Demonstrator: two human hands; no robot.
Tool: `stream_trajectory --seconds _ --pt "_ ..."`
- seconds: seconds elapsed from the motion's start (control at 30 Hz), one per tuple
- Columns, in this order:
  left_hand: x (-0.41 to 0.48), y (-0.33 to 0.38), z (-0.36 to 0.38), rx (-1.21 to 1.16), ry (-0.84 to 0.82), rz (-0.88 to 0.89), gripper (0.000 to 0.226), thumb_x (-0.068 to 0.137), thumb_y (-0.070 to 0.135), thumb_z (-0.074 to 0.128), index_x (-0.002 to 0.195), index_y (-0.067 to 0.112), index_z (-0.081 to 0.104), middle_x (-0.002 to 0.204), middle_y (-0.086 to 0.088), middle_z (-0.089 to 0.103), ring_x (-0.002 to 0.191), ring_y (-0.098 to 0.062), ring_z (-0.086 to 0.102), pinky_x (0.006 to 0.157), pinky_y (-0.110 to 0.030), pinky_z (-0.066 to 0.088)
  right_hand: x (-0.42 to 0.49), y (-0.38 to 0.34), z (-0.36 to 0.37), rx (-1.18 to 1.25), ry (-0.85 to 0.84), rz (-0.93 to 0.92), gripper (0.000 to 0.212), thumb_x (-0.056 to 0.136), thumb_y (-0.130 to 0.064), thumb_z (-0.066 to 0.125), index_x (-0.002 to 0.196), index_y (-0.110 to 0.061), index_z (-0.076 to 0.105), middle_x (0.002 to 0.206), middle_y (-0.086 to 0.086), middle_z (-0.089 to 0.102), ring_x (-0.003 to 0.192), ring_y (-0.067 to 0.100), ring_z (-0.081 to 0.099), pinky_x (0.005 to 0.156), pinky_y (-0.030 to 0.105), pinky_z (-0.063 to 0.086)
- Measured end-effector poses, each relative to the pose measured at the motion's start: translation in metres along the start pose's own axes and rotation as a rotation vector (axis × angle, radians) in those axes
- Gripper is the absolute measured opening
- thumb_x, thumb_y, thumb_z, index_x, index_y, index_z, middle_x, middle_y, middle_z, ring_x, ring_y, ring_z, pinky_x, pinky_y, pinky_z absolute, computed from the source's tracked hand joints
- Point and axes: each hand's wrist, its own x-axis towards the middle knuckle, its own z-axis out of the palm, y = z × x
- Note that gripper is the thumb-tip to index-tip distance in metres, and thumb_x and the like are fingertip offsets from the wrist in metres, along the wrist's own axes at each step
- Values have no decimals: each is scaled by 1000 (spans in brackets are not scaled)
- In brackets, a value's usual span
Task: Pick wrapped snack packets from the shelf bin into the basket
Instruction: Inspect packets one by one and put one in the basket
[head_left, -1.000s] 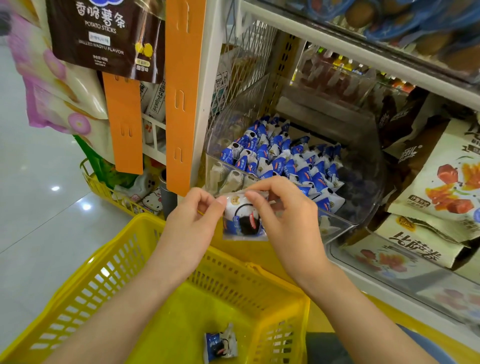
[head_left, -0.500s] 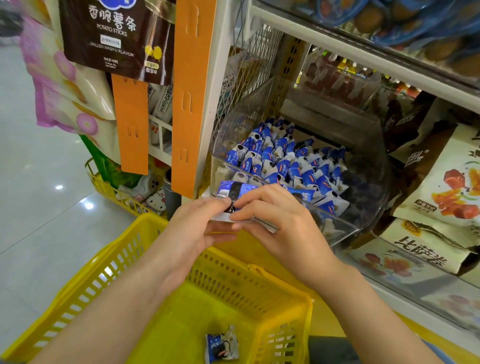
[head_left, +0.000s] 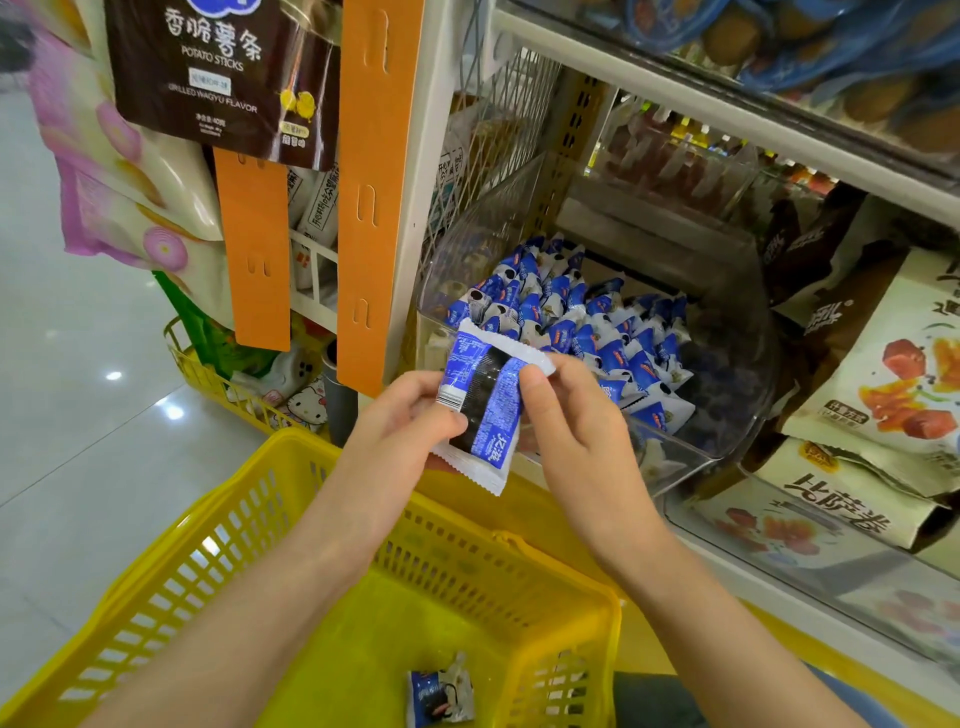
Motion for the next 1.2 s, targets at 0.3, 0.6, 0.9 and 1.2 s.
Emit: stream_trajectory --seconds 0.3,0.6,0.9,1.2 --pt "-7 -11 4 462 153 341 43 79 24 65 112 33 39 107 17 52 96 13 52 70 0 40 0 6 5 -89 -20 22 9 90 -17 55 88 -22 62 84 3 71 76 15 68 68 38 58" --pt "-4 -13 -4 623 99 269 19 89 35 50 105 41 43 95 27 55 88 18 54 61 -3 45 -8 8 4 -459 -36 -229 7 91 -25 56 93 -20 61 76 -9 66 75 4 62 61 26 51" --pt "-6 -11 -6 830 161 347 31 96 21 41 124 18 54 63 20 46 65 17 51 54 -4 37 -4 9 8 -381 -56 -196 10 90 -32 57 95 -23 60 80 -15 64 78 -1 62 63 18 53" --pt "-5 -9 -10 726 214 301 13 94 22 44 99 28 55 73 7 65 65 -5 61 57 -26 49 -6 11 13 -12 -298 64 31 89 -21 59 119 -22 50 106 -5 66 83 3 65 63 20 52"
